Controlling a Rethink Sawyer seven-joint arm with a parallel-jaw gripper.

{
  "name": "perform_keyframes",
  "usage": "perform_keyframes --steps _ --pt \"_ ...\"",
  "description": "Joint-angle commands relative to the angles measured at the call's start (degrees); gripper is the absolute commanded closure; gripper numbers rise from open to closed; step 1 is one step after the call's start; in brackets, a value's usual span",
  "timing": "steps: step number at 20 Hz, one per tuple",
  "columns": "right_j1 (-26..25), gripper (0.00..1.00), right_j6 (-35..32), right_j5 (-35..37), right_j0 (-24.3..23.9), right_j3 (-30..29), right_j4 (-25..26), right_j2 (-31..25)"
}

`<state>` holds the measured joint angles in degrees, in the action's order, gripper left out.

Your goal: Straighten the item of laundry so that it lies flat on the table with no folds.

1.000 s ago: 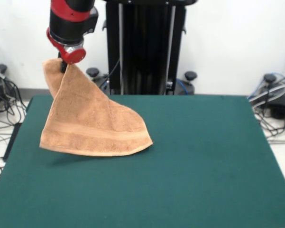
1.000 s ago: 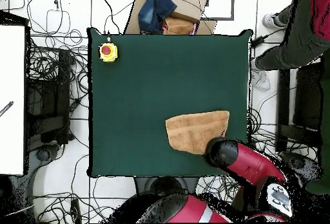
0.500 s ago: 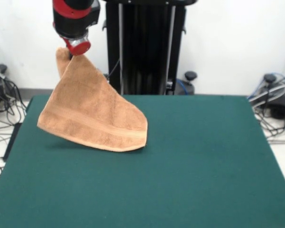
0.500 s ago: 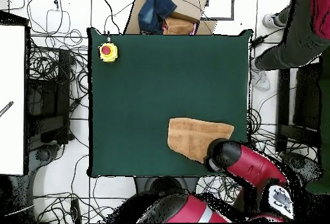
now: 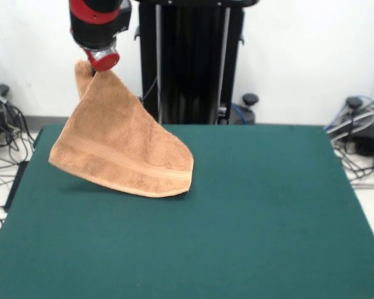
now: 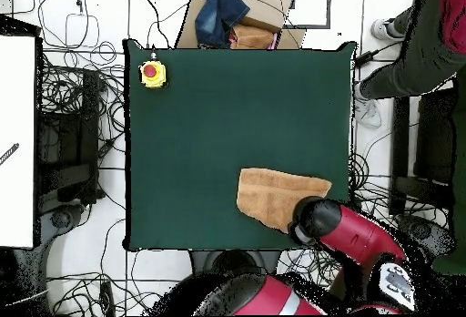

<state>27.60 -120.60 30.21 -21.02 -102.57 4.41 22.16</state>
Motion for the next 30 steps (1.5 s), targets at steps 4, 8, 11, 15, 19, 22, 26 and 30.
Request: perform_keyframes --steps 4,8,11,15,19,22,26,30 --pt "-3.52 1.00 -8.46 3.10 0.83 0.27 -1.39 -1.56" --pt "-2.45 1.00 -7.48 9.15 1.34 1.27 -1.30 -0.19" --pt "-0.54 1.00 -7.04 14.54 2.45 1.50 -0.99 1.31" --pt "0.83 1.00 -6.77 18.87 3.85 3.50 0.01 3.08" --pt "0.38 1.00 -6.91 19.32 3.80 4.22 0.11 2.73" --pt "0.11 1.00 -6.89 18.97 3.73 4.24 0.32 2.68" --pt "-0.49 1.00 -6.79 17.03 3.40 4.24 0.50 2.24" --pt "0.92 1.00 -11.64 3.95 7.18 3.47 2.35 4.68"
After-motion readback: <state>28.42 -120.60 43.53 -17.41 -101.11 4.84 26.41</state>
